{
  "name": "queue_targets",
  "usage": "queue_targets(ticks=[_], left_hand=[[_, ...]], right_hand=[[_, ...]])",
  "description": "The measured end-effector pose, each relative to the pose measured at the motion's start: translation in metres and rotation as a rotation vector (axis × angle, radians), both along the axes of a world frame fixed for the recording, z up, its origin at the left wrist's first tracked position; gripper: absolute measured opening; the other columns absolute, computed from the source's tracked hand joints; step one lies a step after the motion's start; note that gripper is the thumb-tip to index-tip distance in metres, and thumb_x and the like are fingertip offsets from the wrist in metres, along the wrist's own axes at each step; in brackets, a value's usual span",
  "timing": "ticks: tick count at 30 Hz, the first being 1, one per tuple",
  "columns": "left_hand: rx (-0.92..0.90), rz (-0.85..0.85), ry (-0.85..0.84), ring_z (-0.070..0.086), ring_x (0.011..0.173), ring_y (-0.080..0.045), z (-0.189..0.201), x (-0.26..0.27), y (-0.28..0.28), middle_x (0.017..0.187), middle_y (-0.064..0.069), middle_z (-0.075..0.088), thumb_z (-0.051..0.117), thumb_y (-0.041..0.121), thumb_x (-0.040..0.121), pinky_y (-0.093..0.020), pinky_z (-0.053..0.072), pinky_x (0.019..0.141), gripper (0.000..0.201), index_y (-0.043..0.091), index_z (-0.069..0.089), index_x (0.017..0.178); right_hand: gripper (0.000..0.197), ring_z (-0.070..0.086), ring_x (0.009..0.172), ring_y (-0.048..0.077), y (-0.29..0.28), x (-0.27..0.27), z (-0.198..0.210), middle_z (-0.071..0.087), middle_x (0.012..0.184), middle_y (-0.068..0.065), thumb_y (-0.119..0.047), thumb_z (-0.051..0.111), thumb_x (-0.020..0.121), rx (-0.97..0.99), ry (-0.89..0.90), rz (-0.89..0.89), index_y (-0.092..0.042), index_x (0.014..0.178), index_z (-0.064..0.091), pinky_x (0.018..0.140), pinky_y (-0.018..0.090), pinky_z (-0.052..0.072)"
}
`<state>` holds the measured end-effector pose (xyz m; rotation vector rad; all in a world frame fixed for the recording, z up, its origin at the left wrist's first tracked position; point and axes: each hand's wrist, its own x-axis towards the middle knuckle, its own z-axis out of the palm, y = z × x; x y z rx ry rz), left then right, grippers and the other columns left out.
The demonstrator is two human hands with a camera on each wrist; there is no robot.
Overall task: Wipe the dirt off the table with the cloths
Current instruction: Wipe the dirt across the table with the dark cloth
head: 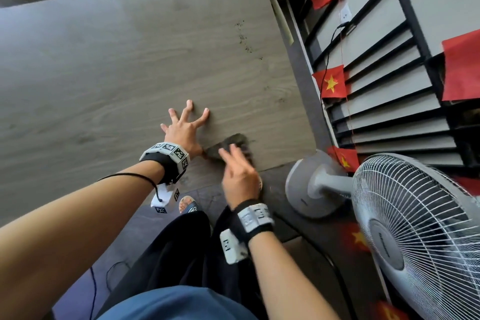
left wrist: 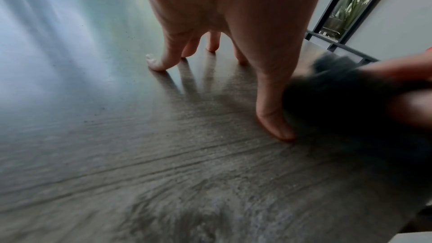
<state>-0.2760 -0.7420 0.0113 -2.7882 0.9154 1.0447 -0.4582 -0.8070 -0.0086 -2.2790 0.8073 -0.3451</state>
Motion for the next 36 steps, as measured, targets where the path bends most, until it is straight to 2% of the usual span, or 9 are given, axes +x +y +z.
queue_targets(ticks=[4,9,17,22,26,29,31,33,36], left_hand=[[0.005,-0.053,-0.001,-0.004,0.148,-0.055,-0.003,-0.001,0.005,0.167,-0.002,-0.013,0.077,0.026,0.076,-0.077,0.024,0.108,0.113,0.045,0.001,0.158],[-0.060,-0.063,-0.006,-0.010,0.148,-0.052,-0.010,-0.006,0.014,0.167,-0.002,-0.009,0.083,0.056,0.067,-0.076,0.016,0.112,0.124,0.043,0.001,0.159],[-0.023,-0.040,-0.005,-0.017,0.150,-0.046,-0.006,-0.009,0.011,0.167,0.000,-0.010,0.083,0.063,0.063,-0.070,0.009,0.117,0.127,0.044,0.002,0.158],[0.050,-0.064,-0.007,-0.017,0.149,-0.048,-0.005,-0.007,0.006,0.165,0.000,-0.012,0.080,0.069,0.063,-0.069,0.012,0.117,0.128,0.043,-0.002,0.157],[0.062,-0.077,0.001,-0.017,0.148,-0.049,-0.006,-0.007,0.006,0.165,-0.001,-0.014,0.078,0.071,0.064,-0.069,0.011,0.117,0.128,0.042,-0.006,0.157],[0.065,-0.085,-0.011,-0.016,0.148,-0.050,-0.008,-0.007,0.006,0.165,-0.002,-0.015,0.077,0.071,0.065,-0.069,0.012,0.117,0.128,0.042,-0.008,0.157],[0.071,-0.087,-0.009,-0.017,0.148,-0.050,-0.007,-0.007,0.006,0.165,-0.002,-0.016,0.077,0.071,0.066,-0.069,0.012,0.118,0.128,0.042,-0.008,0.157],[0.073,-0.094,-0.010,-0.017,0.148,-0.049,-0.006,-0.007,0.006,0.165,-0.001,-0.016,0.076,0.071,0.066,-0.068,0.012,0.118,0.128,0.041,-0.009,0.157],[0.068,-0.094,-0.018,-0.017,0.149,-0.049,-0.007,-0.008,0.007,0.165,-0.001,-0.016,0.076,0.073,0.065,-0.068,0.013,0.118,0.128,0.042,-0.008,0.157]], right_hand=[[0.053,0.045,0.134,0.027,0.037,0.013,-0.016,0.051,0.143,0.010,0.005,0.050,0.082,-0.007,0.124,0.071,-0.014,0.130,0.061,0.112,0.044,0.035],[0.051,0.046,0.134,0.023,-0.021,0.003,-0.025,0.050,0.144,0.004,0.003,0.047,0.087,-0.180,0.144,0.100,-0.021,0.131,0.060,0.112,0.036,0.036],[0.046,0.065,0.108,0.027,-0.144,0.010,-0.002,0.067,0.124,0.002,0.006,0.049,0.082,-0.214,0.195,-0.158,-0.021,0.110,0.073,0.080,0.034,0.052],[0.040,0.067,0.086,0.036,-0.129,0.024,0.022,0.072,0.106,0.003,0.002,0.053,0.083,-0.167,0.083,-0.080,-0.020,0.110,0.073,0.068,0.038,0.055],[0.055,0.064,0.097,0.028,-0.066,0.051,0.011,0.070,0.114,0.009,-0.001,0.060,0.083,-0.007,0.053,0.063,-0.021,0.135,0.057,0.083,0.032,0.052],[0.051,0.051,0.124,0.028,-0.032,0.059,-0.014,0.055,0.137,0.012,0.007,0.059,0.081,-0.081,0.150,0.174,-0.010,0.129,0.060,0.104,0.036,0.043],[0.046,0.042,0.134,0.029,-0.034,0.054,-0.026,0.049,0.144,0.009,0.005,0.056,0.086,-0.152,0.203,0.179,-0.014,0.127,0.062,0.111,0.039,0.036],[0.045,0.041,0.136,0.029,-0.049,0.048,-0.028,0.048,0.145,0.008,0.005,0.051,0.089,-0.161,0.210,0.143,-0.018,0.126,0.063,0.113,0.040,0.033],[0.047,0.046,0.133,0.027,-0.091,0.039,-0.024,0.052,0.142,0.008,0.008,0.047,0.089,-0.167,0.209,0.017,-0.017,0.124,0.064,0.106,0.039,0.042]])
